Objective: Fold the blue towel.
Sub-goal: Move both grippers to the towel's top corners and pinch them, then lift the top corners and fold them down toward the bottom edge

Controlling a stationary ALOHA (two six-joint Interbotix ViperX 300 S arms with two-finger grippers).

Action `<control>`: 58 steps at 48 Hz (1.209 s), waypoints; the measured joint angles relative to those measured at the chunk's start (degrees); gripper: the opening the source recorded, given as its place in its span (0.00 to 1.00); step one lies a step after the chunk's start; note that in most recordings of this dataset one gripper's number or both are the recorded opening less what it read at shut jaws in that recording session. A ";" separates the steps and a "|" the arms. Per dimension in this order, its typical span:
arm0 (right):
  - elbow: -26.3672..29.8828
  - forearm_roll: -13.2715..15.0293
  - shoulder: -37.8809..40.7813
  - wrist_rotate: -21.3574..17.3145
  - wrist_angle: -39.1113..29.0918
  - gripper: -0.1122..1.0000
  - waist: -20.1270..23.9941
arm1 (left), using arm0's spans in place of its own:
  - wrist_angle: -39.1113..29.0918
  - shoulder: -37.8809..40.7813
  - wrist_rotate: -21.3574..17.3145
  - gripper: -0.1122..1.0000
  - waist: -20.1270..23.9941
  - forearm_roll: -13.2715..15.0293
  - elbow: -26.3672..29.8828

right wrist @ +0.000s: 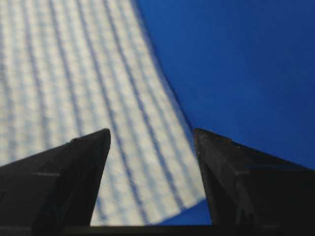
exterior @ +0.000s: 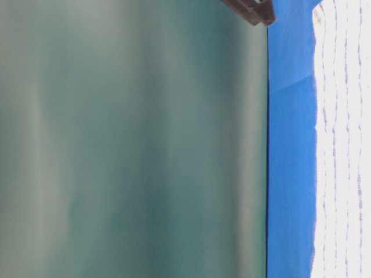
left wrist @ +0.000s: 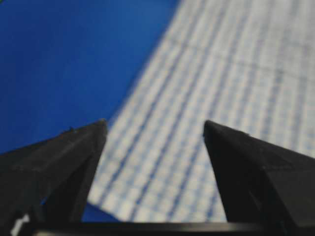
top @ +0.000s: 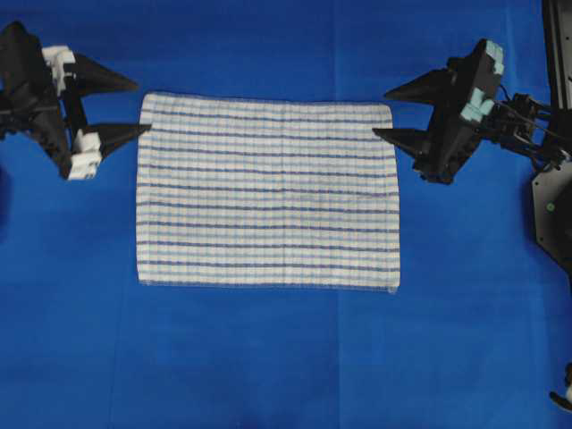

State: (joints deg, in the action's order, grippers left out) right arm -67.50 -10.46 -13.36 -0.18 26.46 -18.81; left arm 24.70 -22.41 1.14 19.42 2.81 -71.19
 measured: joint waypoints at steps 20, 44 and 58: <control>0.44 -3.78 12.92 0.00 7.12 0.74 -2.11 | 8.44 14.68 0.00 0.76 5.36 0.00 0.09; 1.49 -5.36 16.61 0.00 9.14 0.35 -2.11 | 10.46 24.87 1.85 0.46 6.06 0.00 2.29; 1.49 -5.45 16.70 0.00 9.23 0.15 -2.11 | 9.14 24.87 1.85 0.12 5.98 0.00 2.37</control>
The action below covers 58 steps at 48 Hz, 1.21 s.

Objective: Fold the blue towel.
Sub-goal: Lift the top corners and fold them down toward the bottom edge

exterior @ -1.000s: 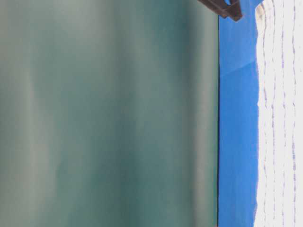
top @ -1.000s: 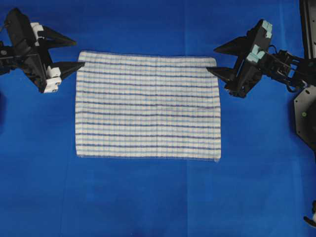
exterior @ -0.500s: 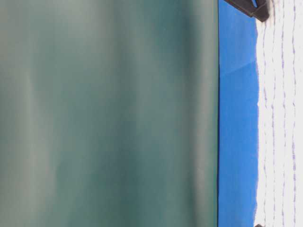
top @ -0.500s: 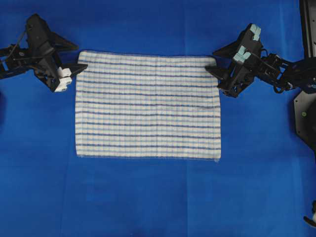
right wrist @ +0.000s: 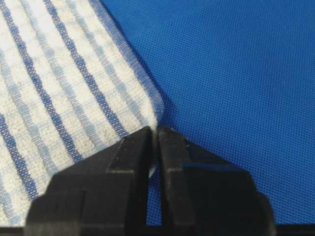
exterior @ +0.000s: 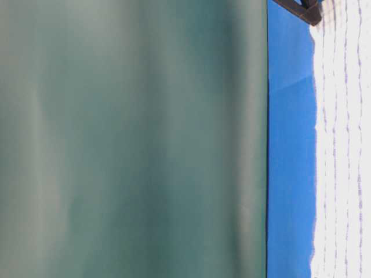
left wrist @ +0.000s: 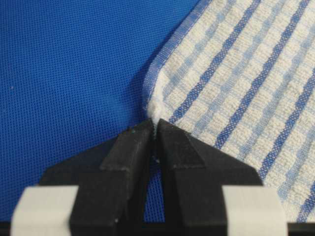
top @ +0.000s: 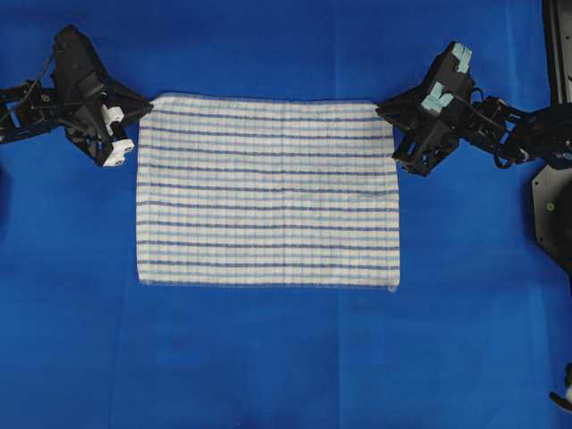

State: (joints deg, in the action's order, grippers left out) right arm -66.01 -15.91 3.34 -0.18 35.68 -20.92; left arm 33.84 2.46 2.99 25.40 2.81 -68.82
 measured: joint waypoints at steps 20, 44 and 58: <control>-0.09 0.09 -6.59 0.00 -4.75 0.15 0.53 | -4.13 -7.56 0.00 0.12 -1.23 0.00 0.09; -2.72 -2.99 -18.28 -0.09 -12.57 0.15 9.93 | -7.12 -18.28 6.50 0.12 -13.97 0.00 -3.34; -5.10 -11.43 -25.22 -0.26 -14.50 0.15 22.59 | -7.12 -23.20 11.51 0.12 -25.84 0.00 -4.66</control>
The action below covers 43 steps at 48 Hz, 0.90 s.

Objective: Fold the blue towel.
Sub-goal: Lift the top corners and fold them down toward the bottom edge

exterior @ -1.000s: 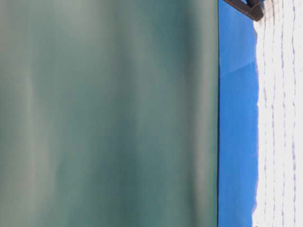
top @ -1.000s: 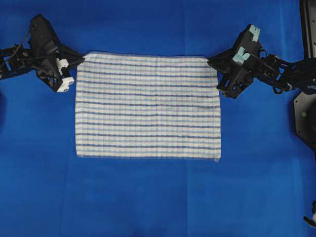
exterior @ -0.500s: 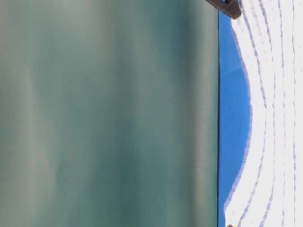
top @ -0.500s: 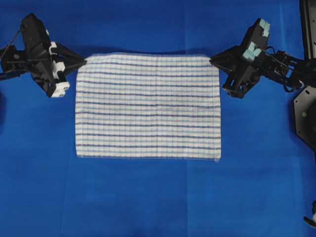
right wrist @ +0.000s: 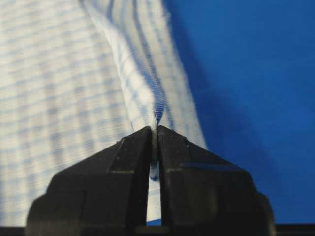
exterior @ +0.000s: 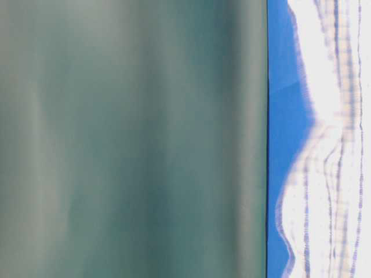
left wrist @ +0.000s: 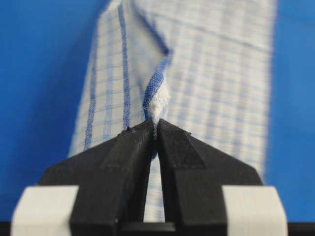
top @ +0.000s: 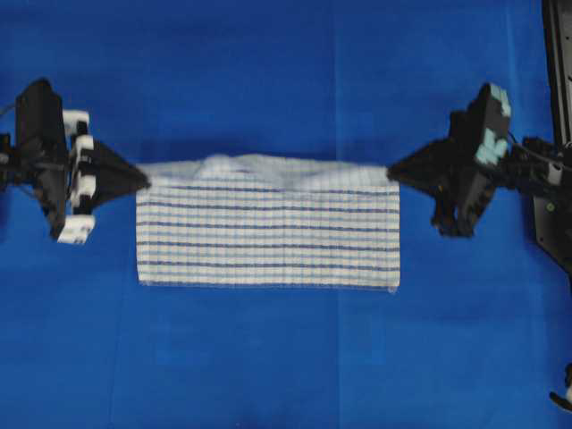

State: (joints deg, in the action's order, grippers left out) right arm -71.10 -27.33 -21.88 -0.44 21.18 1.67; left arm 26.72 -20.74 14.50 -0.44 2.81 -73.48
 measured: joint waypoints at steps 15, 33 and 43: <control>-0.18 -8.09 -0.53 -0.09 0.00 0.15 11.95 | 0.00 0.09 2.29 0.12 -9.49 0.00 0.44; 3.08 -11.07 5.98 0.09 -0.53 0.15 17.93 | -1.49 2.46 2.37 0.12 -13.18 0.09 1.05; 4.75 -11.07 9.14 0.18 -2.90 0.15 18.28 | -5.45 4.66 2.37 0.12 -13.89 0.09 3.08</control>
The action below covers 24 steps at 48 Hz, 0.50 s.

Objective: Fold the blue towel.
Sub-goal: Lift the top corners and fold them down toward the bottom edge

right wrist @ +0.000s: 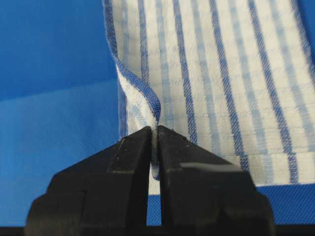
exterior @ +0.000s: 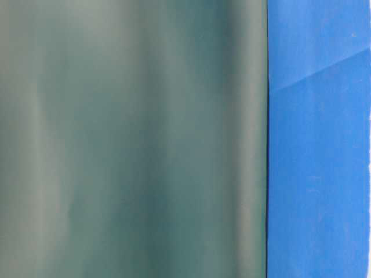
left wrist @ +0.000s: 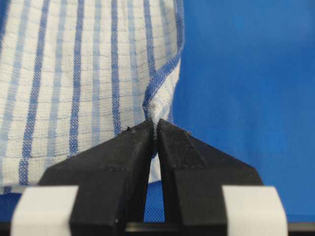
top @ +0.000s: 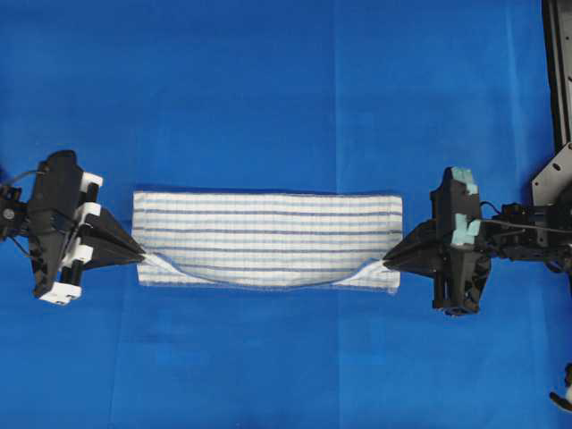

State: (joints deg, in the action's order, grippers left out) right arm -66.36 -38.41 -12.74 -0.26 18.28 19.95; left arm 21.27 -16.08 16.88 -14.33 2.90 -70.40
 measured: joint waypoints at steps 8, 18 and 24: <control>0.26 -0.18 0.53 0.00 -0.26 0.17 0.00 | -1.76 0.88 0.00 0.12 -0.09 0.00 0.70; 0.26 -0.53 0.53 0.00 -0.35 0.63 0.09 | -1.76 0.97 0.09 0.30 0.00 0.00 0.88; 0.35 -0.70 0.44 0.53 -0.35 0.90 0.09 | -1.93 0.00 -0.09 0.64 0.70 0.00 1.05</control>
State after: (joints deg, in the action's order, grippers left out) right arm -66.01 -39.11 -12.30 0.26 17.93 20.04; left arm 19.34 -16.08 16.79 -13.62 2.90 -69.35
